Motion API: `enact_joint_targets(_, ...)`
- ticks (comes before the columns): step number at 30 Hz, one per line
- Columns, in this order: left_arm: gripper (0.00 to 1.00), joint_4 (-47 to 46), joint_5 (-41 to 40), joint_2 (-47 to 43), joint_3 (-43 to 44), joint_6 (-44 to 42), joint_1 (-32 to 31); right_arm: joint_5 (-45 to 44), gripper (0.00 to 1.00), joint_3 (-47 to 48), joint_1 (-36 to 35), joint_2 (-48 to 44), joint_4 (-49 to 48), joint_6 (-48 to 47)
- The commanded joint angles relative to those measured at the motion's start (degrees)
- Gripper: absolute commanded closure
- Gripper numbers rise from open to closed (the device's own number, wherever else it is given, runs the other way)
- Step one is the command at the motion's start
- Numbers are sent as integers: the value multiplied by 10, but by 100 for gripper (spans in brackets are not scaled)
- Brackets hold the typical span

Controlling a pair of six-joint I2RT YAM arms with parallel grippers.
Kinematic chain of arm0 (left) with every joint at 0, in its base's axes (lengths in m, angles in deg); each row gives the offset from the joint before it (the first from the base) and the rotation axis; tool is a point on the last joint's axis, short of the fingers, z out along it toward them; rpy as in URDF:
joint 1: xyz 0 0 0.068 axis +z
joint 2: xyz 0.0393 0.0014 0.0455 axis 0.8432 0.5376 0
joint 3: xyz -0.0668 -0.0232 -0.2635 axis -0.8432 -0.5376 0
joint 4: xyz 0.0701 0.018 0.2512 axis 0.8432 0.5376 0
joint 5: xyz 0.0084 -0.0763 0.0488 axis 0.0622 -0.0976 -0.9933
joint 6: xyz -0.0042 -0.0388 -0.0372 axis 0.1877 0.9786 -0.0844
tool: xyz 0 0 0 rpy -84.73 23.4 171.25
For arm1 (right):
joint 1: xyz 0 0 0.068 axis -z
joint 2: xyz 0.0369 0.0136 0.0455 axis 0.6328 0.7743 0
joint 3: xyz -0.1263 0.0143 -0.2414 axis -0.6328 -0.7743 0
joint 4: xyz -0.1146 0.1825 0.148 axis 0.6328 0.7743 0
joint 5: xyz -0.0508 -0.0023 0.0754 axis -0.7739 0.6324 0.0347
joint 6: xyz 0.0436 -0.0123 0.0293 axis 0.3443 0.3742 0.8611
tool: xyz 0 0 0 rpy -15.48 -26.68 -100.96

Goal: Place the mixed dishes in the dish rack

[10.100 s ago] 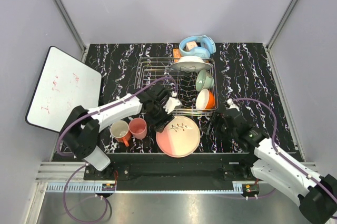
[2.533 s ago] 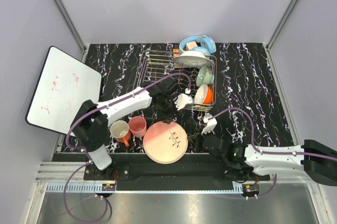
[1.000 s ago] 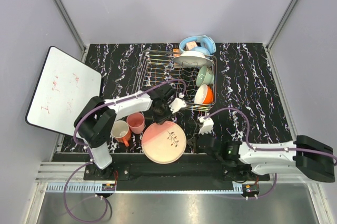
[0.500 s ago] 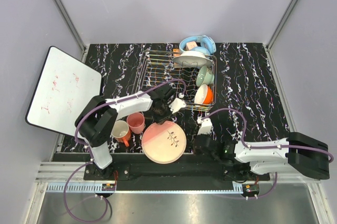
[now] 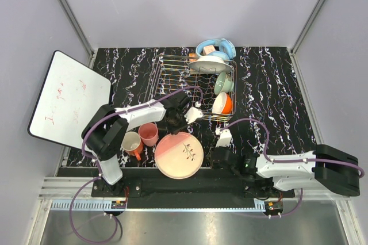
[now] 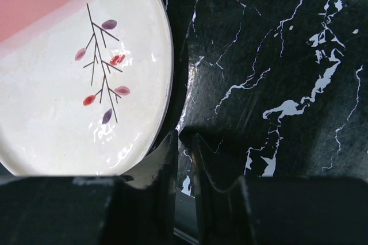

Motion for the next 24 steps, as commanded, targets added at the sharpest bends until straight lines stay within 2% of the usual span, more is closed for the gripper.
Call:
enact_joint_targets(1,100,-13,19,23,-17,-7,3,-11,77,0,-3,-2,10,10)
enact_joint_targets(3,100,-10,23,19,-15,-7,4,-15,76,0,-4,1,10,14)
enact_joint_targets(6,100,-5,29,15,-13,-8,4,-24,66,-5,-4,4,4,16)
enact_joint_targets(7,100,-3,29,13,-12,-8,4,-27,55,-9,-4,2,0,15)
enact_joint_targets(11,100,15,38,-1,3,-9,4,-49,33,-58,-4,-39,-103,10)
enact_joint_targets(12,100,20,40,-5,8,-9,4,-53,30,-83,-4,-50,-121,9)
enact_joint_targets(15,100,35,48,-23,23,-9,4,-66,25,-124,-2,-94,-171,6)
enact_joint_targets(19,100,49,58,-28,40,-6,3,-64,23,-157,1,-125,-222,3)
enact_joint_targets(24,100,57,74,-24,50,2,0,-24,20,-134,18,-68,-246,-14)
